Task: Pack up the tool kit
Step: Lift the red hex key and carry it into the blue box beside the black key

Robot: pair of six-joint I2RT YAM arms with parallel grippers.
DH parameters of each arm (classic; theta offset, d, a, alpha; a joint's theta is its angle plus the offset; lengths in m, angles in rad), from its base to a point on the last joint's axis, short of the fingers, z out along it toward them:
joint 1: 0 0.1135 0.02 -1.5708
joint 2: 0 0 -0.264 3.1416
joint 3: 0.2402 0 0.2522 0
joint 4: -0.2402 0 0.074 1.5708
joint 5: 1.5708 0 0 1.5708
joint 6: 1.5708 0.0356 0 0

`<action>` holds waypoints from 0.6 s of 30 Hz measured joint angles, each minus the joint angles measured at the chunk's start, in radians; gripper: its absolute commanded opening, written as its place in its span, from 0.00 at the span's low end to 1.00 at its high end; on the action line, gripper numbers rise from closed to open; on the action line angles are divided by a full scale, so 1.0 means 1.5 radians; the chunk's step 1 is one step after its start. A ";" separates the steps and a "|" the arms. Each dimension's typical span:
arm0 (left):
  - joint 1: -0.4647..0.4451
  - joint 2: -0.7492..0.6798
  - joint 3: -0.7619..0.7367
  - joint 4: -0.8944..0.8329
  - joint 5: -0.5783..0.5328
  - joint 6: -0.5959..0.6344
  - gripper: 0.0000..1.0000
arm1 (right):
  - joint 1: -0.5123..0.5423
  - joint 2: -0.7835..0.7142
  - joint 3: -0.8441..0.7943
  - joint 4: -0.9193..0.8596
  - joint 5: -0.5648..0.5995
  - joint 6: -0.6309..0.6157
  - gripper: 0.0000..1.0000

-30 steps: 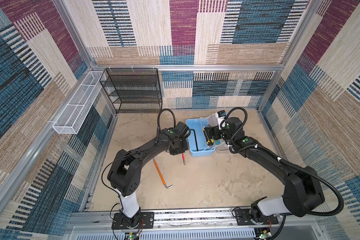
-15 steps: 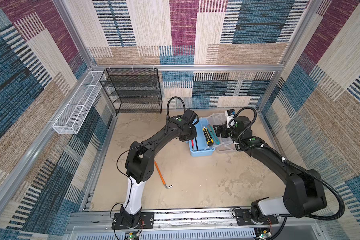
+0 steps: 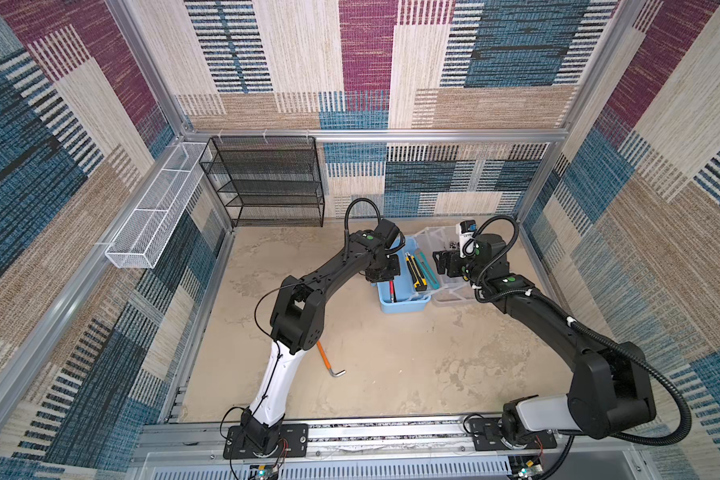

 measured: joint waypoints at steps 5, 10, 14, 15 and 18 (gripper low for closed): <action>0.000 0.012 0.014 -0.013 0.000 -0.001 0.00 | -0.007 0.005 0.004 -0.001 0.000 0.000 0.91; 0.005 0.044 0.043 -0.020 0.017 -0.004 0.04 | -0.008 0.024 0.027 -0.001 -0.003 -0.005 0.91; 0.006 0.049 0.046 -0.027 0.019 -0.006 0.06 | -0.011 0.030 0.032 -0.001 -0.003 -0.007 0.91; 0.006 0.049 0.049 -0.029 0.019 -0.006 0.07 | -0.011 0.030 0.032 -0.001 -0.003 -0.007 0.91; 0.006 0.049 0.057 -0.031 0.020 -0.006 0.14 | -0.012 0.030 0.030 0.000 -0.003 -0.007 0.91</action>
